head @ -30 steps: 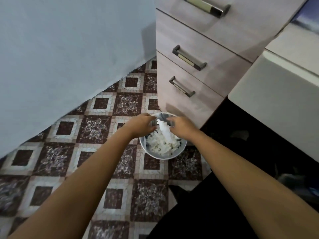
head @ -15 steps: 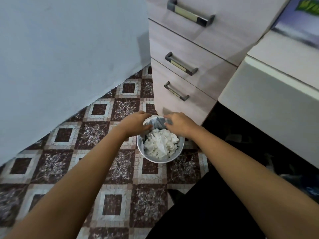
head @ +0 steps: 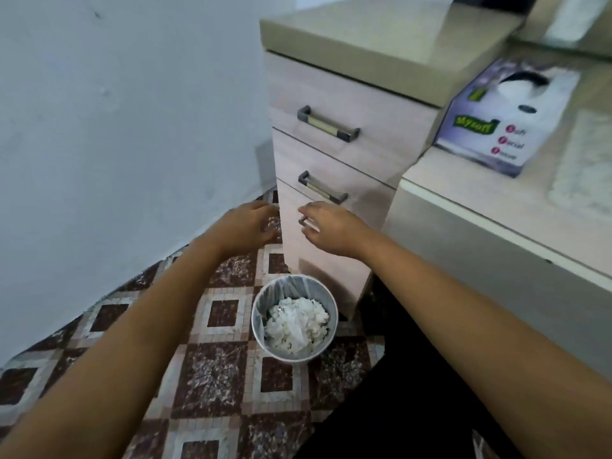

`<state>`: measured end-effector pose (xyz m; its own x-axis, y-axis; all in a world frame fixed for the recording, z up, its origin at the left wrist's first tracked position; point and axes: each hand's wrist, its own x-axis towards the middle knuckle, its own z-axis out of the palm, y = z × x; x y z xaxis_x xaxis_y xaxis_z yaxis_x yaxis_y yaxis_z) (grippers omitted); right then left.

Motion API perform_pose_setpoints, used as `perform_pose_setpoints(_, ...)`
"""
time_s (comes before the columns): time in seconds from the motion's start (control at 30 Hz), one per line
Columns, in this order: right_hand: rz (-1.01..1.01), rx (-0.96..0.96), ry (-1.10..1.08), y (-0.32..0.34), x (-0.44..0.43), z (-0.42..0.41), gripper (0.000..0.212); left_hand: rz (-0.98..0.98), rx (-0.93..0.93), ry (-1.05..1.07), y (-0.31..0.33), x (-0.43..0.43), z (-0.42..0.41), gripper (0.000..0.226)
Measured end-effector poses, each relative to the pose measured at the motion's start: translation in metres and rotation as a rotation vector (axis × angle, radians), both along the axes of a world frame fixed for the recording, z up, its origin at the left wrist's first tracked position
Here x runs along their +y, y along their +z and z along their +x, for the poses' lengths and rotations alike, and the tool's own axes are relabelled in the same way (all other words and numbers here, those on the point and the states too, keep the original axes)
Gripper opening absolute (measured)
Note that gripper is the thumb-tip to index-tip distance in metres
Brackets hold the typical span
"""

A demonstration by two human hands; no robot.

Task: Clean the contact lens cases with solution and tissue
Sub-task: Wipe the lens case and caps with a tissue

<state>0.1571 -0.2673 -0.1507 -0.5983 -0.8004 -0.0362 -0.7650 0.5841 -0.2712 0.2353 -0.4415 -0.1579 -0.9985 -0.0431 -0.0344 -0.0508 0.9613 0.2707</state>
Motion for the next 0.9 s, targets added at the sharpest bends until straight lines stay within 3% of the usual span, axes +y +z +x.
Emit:
perform_pose_setpoints(0.47, -0.196, 0.361, -0.173, 0.157, 0.113, 0.000, 0.043, -0.051, 0.361, -0.230, 0.151, 0.099, -0.032, 0.057)
perform_pose_setpoints(0.9, -0.160, 0.423, -0.588, 0.175, 0.310, 0.012, 0.046, -0.010, 0.463, -0.597, 0.181, 0.284, -0.091, 0.054)
